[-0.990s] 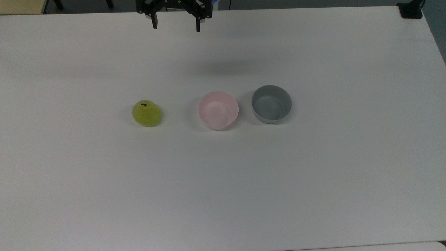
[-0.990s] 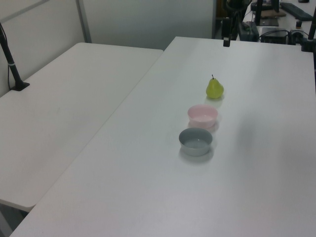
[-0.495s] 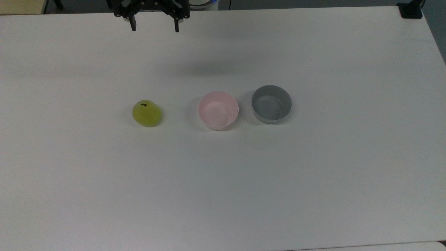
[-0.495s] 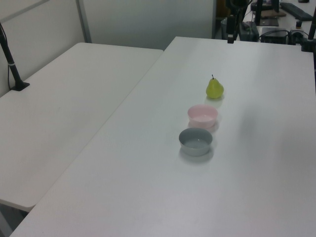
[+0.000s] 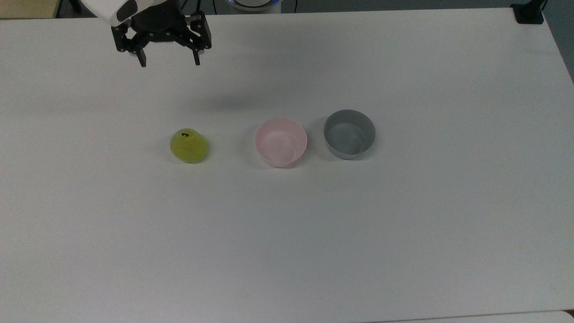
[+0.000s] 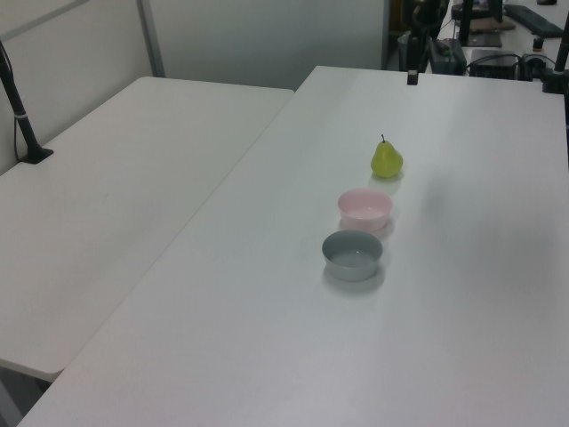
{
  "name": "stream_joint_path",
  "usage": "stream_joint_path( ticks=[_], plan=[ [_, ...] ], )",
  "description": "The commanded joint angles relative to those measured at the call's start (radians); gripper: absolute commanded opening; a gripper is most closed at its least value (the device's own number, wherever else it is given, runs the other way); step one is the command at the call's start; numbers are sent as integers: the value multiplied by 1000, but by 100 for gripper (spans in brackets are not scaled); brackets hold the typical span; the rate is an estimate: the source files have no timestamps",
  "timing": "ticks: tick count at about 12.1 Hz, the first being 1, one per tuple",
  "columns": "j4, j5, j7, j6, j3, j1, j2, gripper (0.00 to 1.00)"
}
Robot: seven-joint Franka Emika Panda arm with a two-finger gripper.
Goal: Place the pear in the bowl
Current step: 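Move the open gripper over the yellow-green pear and lower it, then close the gripper around the pear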
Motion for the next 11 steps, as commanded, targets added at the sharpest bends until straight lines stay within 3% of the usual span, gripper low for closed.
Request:
stream_joint_path(
  ticks=[1,4,11],
  plan=[
    [-63,-37,-27,119,-1,6,42,100],
    [-174,-52,-26,280,-1,6,57,100],
    [-222,-109,-10,484,0,6,209,100]
  ],
)
